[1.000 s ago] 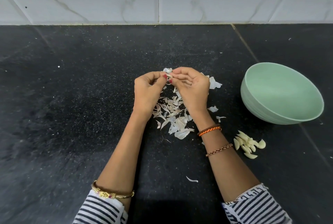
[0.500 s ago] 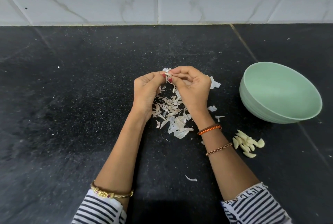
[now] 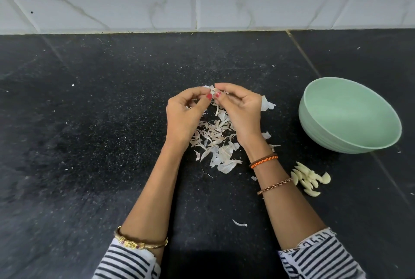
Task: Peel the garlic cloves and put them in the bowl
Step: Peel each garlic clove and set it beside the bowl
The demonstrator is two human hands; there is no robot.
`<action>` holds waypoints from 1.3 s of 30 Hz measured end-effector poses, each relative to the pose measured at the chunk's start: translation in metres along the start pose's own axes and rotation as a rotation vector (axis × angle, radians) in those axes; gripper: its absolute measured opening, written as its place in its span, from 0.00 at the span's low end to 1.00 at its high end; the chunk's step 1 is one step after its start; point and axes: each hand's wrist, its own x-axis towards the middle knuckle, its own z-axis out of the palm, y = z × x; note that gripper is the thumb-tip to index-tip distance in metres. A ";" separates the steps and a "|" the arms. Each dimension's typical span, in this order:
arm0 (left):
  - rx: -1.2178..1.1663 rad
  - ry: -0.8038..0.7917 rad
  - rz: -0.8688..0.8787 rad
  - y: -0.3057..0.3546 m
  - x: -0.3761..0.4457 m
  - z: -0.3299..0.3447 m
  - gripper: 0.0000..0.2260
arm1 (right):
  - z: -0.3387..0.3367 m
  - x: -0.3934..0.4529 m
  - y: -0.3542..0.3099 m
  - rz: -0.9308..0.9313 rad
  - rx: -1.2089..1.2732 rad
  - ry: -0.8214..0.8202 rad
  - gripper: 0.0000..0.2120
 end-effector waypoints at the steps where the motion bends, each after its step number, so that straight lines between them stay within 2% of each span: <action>1: -0.001 0.000 0.008 0.000 0.000 0.000 0.05 | 0.000 0.000 0.001 -0.008 -0.016 -0.007 0.10; 8: -0.005 0.016 0.022 -0.001 0.002 -0.002 0.08 | 0.002 -0.001 0.003 -0.095 -0.122 -0.021 0.11; 12: -0.045 0.031 -0.026 -0.001 0.002 -0.001 0.05 | 0.000 0.000 0.003 -0.104 -0.133 -0.037 0.12; 17: -0.123 0.062 -0.065 0.005 -0.001 0.001 0.08 | 0.001 -0.002 0.000 -0.121 -0.120 -0.074 0.12; 19: -0.176 0.069 -0.090 0.009 -0.002 0.003 0.08 | 0.001 -0.003 -0.003 -0.100 -0.077 -0.082 0.11; 25: -0.165 0.095 -0.124 0.008 0.000 0.002 0.08 | -0.006 0.001 -0.010 0.121 0.230 -0.077 0.09; 31: -0.184 0.056 -0.086 0.007 -0.003 0.004 0.07 | -0.003 -0.001 -0.006 0.159 0.226 -0.085 0.09; 34: -0.209 0.024 -0.037 0.005 -0.001 0.002 0.10 | -0.003 -0.001 -0.006 0.145 0.201 -0.082 0.08; 39: -0.208 0.056 -0.040 0.005 0.001 0.000 0.09 | 0.001 -0.002 -0.005 0.115 0.127 -0.062 0.07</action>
